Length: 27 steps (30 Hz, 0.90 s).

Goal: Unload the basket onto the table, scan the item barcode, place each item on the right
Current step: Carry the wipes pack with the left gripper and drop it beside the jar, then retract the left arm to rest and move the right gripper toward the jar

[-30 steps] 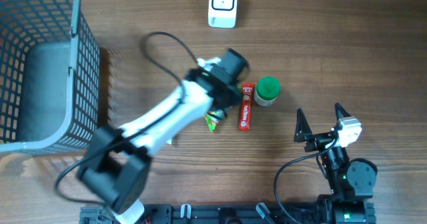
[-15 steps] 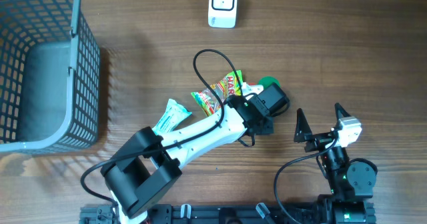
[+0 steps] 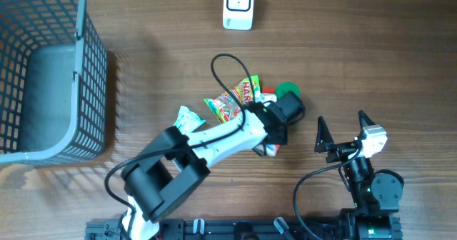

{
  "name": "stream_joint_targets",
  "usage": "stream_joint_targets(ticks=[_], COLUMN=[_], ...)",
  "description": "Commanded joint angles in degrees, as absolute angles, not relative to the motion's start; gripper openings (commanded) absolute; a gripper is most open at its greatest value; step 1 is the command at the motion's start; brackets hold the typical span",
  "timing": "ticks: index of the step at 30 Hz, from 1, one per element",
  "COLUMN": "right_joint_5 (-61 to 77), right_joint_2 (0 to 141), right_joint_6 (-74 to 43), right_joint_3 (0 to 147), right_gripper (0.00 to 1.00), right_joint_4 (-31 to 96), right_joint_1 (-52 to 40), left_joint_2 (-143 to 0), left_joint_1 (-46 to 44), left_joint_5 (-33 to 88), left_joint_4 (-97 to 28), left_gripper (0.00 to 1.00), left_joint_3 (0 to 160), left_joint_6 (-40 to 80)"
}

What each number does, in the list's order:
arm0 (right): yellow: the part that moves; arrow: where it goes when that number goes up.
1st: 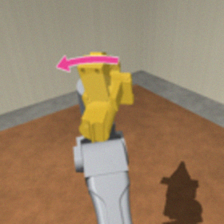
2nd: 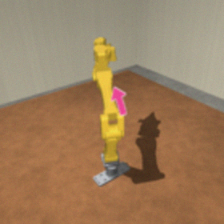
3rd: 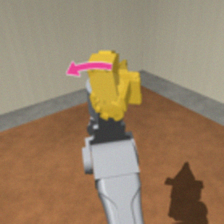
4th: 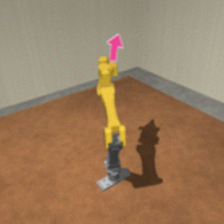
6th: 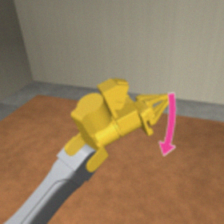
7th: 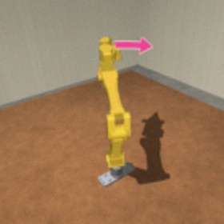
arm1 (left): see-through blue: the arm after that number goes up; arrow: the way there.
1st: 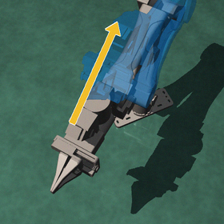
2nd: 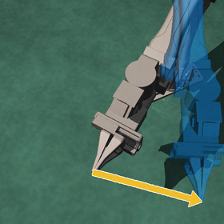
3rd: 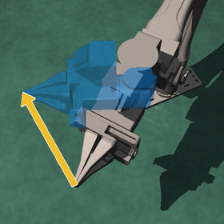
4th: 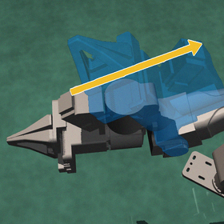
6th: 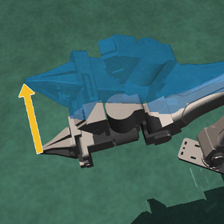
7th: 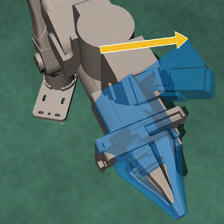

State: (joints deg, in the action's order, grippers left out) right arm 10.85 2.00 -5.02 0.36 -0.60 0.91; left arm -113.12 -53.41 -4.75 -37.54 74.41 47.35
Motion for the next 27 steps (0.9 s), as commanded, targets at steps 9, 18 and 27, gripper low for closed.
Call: stream_joint_targets(ticks=[9, 18, 27], right_joint_5=[10.3, 10.2, 22.5], right_joint_2=[2.0, 2.0, 2.1], right_joint_6=[-4.5, -4.5, -44.9], right_joint_3=[0.3, 0.3, 0.3], right_gripper=[1.00, 1.00, 1.00], right_joint_4=[-0.8, -0.8, -1.8], right_joint_1=[0.6, 0.6, 0.6], left_joint_2=[-89.5, -71.3, -71.6], left_joint_1=[-42.3, -30.1, -10.6], left_joint_5=[-9.1, -23.7, -26.5], left_joint_4=[-36.2, -5.0, -22.3], left_gripper=[1.00, 1.00, 1.00], left_joint_3=[73.5, 77.7, 99.8], left_joint_6=[42.2, 18.7, 3.6])
